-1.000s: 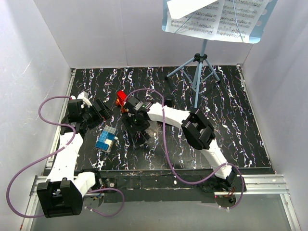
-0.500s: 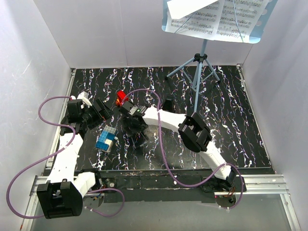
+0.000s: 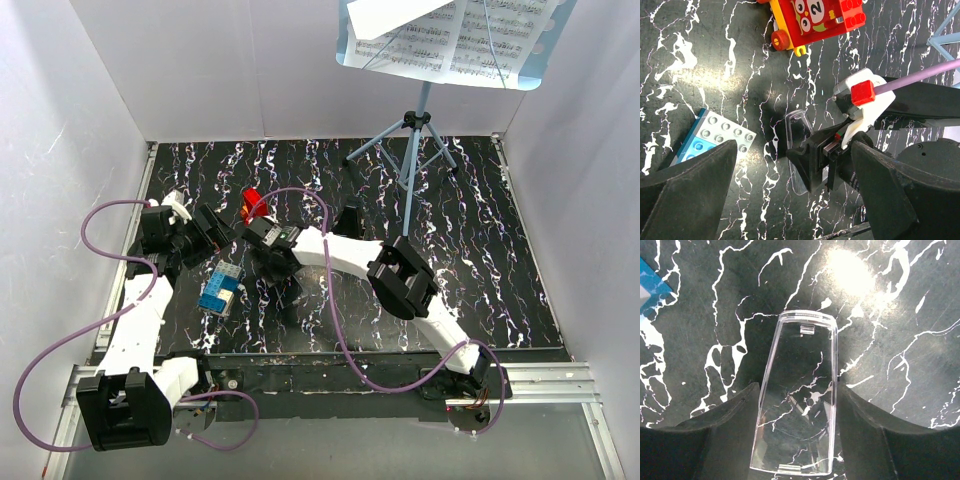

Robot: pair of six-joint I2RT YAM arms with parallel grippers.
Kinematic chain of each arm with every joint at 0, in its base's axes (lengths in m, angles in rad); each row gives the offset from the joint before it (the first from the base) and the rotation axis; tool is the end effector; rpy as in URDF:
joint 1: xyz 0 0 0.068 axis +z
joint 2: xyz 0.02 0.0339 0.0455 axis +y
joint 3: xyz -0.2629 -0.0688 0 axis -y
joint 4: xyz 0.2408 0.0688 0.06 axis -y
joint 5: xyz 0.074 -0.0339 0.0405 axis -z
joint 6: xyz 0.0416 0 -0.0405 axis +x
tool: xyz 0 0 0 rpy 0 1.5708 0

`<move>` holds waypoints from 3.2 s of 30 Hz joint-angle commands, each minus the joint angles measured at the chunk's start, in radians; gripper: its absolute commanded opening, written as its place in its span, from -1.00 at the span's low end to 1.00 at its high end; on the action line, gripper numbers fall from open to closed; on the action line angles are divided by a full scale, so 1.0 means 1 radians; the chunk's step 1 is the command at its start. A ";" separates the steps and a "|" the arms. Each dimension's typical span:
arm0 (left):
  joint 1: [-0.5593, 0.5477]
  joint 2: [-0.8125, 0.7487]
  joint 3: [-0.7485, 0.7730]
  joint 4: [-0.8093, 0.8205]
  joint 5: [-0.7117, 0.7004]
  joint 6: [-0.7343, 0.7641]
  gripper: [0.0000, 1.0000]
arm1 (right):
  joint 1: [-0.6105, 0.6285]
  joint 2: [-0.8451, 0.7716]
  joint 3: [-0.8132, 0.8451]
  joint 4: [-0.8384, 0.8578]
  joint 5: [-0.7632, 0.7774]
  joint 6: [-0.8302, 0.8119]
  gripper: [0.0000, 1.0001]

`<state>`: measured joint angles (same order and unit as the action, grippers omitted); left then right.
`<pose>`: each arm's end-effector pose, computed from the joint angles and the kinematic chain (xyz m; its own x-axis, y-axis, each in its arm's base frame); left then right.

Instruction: Pack up the instrument practice props

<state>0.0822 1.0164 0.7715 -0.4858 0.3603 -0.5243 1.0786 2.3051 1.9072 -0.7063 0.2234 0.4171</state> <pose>0.2143 0.0029 0.2615 -0.6683 -0.5251 -0.5269 -0.1730 0.7986 -0.5765 0.2411 0.4301 0.1683 -0.7149 -0.4973 -0.4914 -0.5717 0.8205 0.0013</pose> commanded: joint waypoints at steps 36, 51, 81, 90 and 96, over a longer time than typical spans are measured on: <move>-0.295 0.306 0.561 -0.016 0.695 0.929 0.96 | -0.592 -0.693 -0.226 0.582 -1.145 -0.409 -0.97; -0.455 0.640 0.833 0.119 0.669 1.020 0.96 | -0.717 -0.954 -0.568 0.741 -0.904 -0.470 -0.97; -0.611 0.541 0.647 0.400 0.029 0.652 0.97 | -0.586 -0.883 -0.494 0.785 -0.595 -0.388 -0.97; -0.611 0.528 0.624 0.400 -0.004 0.662 0.96 | -0.591 -0.882 -0.494 0.748 -0.611 -0.386 -0.97; -0.611 0.513 0.605 0.397 0.005 0.656 0.96 | -0.592 -0.886 -0.499 0.732 -0.615 -0.385 -0.97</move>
<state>-0.5343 1.6176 1.3911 -0.1234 0.4049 0.1341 0.4862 1.4586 1.3880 0.0425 -0.3553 0.0257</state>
